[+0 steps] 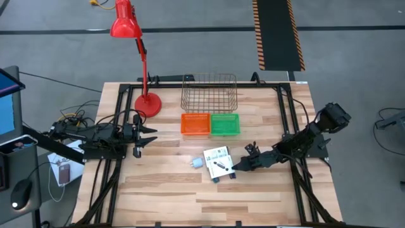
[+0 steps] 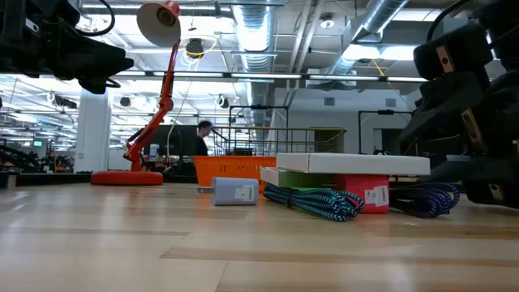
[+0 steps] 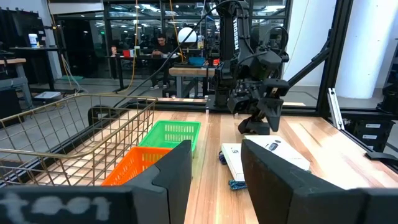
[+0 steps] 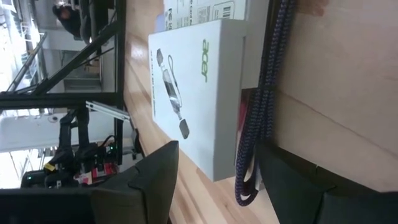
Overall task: Pick and place items into bin
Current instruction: Put the top card reader box into the green bin
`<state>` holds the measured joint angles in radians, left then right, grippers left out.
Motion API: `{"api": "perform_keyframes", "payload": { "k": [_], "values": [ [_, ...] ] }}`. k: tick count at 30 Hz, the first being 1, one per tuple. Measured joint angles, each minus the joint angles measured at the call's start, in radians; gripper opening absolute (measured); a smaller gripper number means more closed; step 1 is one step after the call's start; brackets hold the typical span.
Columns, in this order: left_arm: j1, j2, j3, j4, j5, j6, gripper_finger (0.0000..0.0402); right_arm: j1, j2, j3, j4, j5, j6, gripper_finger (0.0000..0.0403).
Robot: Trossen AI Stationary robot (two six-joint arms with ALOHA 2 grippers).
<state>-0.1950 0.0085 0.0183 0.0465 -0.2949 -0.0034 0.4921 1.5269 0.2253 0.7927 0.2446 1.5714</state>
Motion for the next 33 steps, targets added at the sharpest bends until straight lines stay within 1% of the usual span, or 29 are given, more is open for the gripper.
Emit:
{"api": "perform_keyframes", "payload": {
  "k": [5,12,26,30,33],
  "values": [
    [0.0,0.0,0.0,0.0,0.0,0.0,0.0128,-0.006,0.0,0.003,-0.003,-0.004,-0.001,0.0214],
    [0.0,0.0,0.0,0.0,0.0,0.0,0.0128,-0.006,0.0,0.036,-0.055,-0.007,-0.009,0.0214],
    [0.0,0.0,0.0,0.0,0.0,0.0,0.0128,-0.006,0.003,0.036,-0.054,-0.008,-0.008,0.0214],
    [0.0,0.0,0.0,0.0,0.0,0.0,0.0128,-0.006,0.066,0.052,0.0,-0.035,0.001,0.0214],
    [0.0,0.0,0.0,0.0,0.0,0.0,0.0128,-0.013,0.137,0.06,0.114,-0.063,0.004,0.0214]
  ]
}}
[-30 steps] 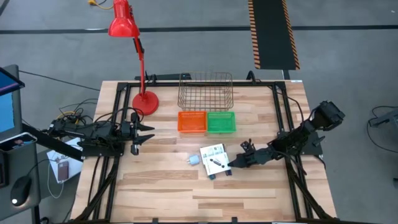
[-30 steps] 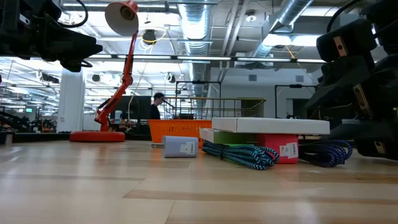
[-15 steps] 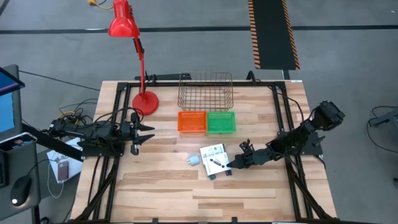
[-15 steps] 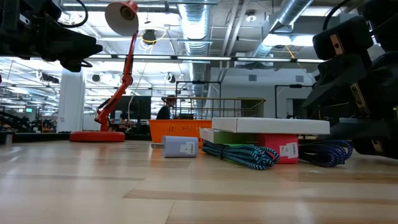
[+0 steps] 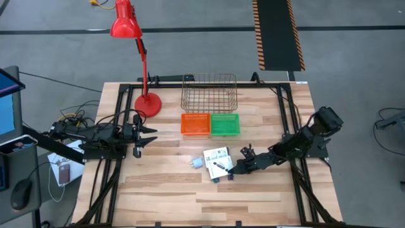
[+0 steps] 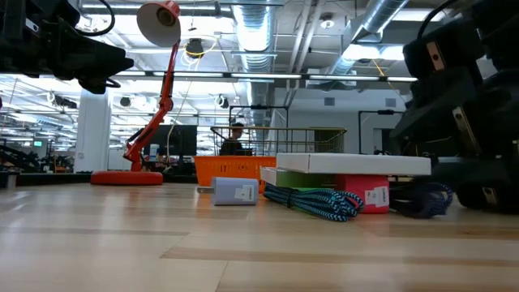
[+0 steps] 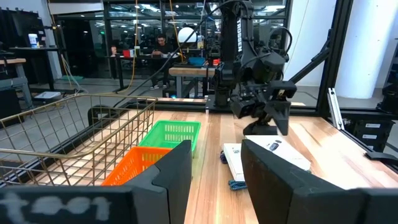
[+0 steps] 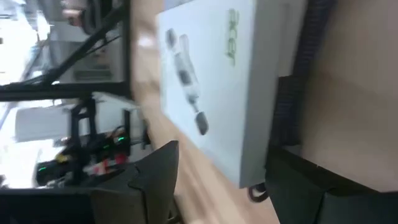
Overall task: Pick and place items into bin
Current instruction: Put the top card reader box into the green bin
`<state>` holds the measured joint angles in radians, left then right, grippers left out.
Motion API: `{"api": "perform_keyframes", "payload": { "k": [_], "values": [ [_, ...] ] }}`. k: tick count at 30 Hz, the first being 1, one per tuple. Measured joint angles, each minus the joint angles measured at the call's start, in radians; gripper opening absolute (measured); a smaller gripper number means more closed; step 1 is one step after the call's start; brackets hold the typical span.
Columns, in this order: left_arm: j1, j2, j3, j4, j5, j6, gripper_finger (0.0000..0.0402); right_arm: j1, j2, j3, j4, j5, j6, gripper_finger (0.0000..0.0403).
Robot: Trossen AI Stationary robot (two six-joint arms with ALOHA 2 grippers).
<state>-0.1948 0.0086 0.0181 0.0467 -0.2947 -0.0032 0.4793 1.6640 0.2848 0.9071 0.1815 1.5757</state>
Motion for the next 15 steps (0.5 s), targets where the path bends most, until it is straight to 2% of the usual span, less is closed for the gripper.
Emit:
{"api": "perform_keyframes", "payload": {
  "k": [4,11,15],
  "values": [
    [0.0,0.0,0.0,0.0,0.0,0.0,0.0128,-0.02,0.059,-0.001,0.094,-0.035,0.011,0.0214],
    [0.0,0.0,0.0,0.0,0.0,0.0,0.0128,-0.037,0.07,-0.002,0.108,-0.063,0.002,0.0213],
    [0.0,0.0,0.0,0.0,0.0,0.0,0.0128,-0.038,0.071,-0.002,0.108,-0.069,0.0,0.0198]
  ]
}}
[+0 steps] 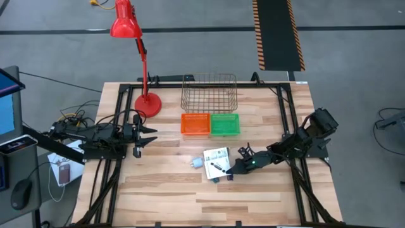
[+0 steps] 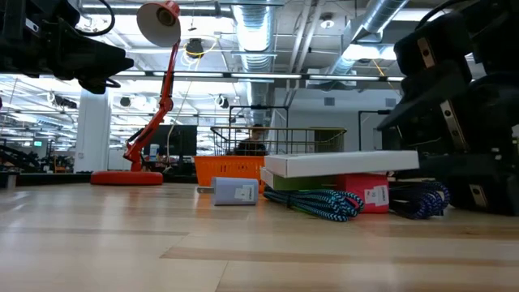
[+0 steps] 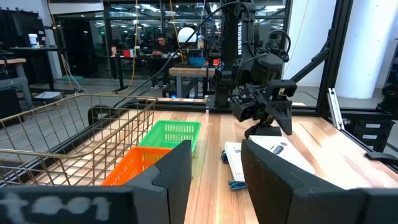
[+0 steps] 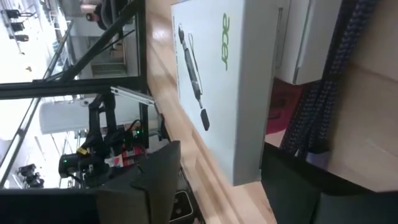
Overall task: Pick and place items into bin
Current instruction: Put the top card reader box into the green bin
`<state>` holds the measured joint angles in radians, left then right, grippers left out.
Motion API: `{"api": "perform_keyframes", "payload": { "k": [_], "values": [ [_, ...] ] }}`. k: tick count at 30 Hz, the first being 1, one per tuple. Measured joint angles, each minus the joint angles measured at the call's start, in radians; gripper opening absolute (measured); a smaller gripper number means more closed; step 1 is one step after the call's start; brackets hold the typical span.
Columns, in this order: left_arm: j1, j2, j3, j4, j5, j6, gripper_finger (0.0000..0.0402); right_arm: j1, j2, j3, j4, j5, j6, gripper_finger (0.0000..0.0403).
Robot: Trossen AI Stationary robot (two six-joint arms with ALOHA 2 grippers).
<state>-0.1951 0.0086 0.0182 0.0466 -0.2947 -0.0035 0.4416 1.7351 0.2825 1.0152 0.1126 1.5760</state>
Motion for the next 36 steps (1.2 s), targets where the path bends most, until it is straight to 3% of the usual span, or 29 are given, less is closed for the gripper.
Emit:
{"api": "perform_keyframes", "payload": {
  "k": [18,36],
  "values": [
    [0.0,0.0,0.0,0.0,0.0,0.0,0.0128,0.0,0.003,-0.004,0.016,-0.005,-0.006,0.0057],
    [0.0,0.0,0.0,0.0,0.0,0.0,0.0128,0.001,0.005,-0.006,0.062,-0.01,-0.061,0.0049]
  ]
}}
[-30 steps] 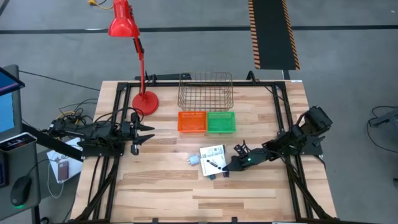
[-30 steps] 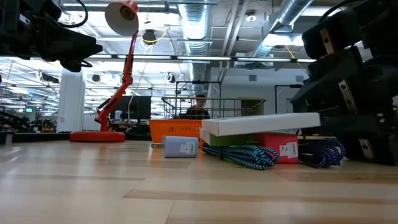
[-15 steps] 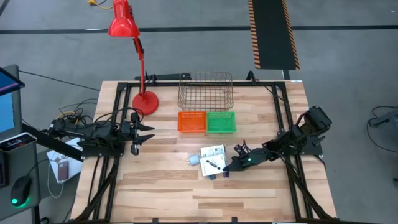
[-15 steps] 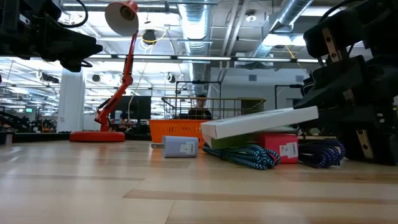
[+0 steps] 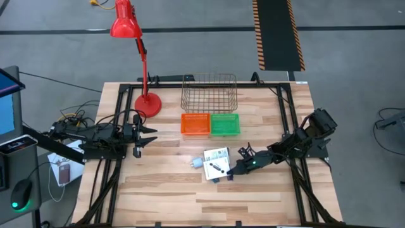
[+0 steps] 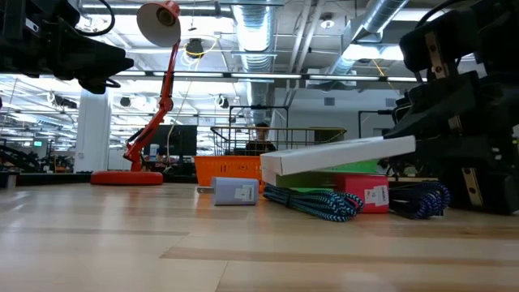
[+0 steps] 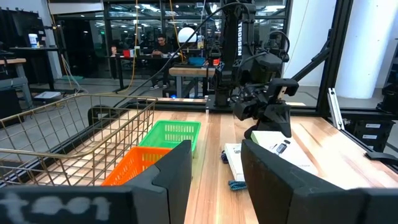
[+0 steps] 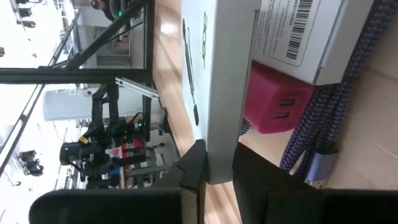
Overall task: Pick and place items into bin
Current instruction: Put the top card reader box into the green bin
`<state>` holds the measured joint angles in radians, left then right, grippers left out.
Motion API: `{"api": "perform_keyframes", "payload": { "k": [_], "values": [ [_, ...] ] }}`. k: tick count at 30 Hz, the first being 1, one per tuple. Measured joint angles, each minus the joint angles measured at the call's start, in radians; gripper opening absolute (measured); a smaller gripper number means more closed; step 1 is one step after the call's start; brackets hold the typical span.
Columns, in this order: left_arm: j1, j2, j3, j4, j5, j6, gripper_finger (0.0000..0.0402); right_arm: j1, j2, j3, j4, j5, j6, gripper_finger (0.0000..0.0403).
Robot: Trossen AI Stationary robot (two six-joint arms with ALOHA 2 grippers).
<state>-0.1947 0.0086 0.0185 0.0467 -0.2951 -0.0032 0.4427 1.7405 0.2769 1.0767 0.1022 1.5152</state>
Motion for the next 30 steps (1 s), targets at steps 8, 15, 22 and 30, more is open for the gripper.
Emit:
{"api": "perform_keyframes", "payload": {
  "k": [8,15,22,30],
  "values": [
    [0.0,0.0,0.0,0.0,0.0,0.0,0.0128,0.0,0.001,-0.021,0.05,0.0,-0.001,0.0049],
    [0.0,0.0,0.0,0.0,0.0,0.0,0.0128,-0.002,0.001,-0.042,0.103,-0.002,-0.004,0.0043],
    [0.0,0.0,0.0,0.0,0.0,0.0,0.0128,-0.032,-0.01,-0.044,0.121,-0.059,-0.025,0.0042],
    [0.0,0.0,0.0,0.0,0.0,0.0,0.0128,-0.084,-0.123,-0.043,0.044,-0.098,-0.075,0.0042]
  ]
}}
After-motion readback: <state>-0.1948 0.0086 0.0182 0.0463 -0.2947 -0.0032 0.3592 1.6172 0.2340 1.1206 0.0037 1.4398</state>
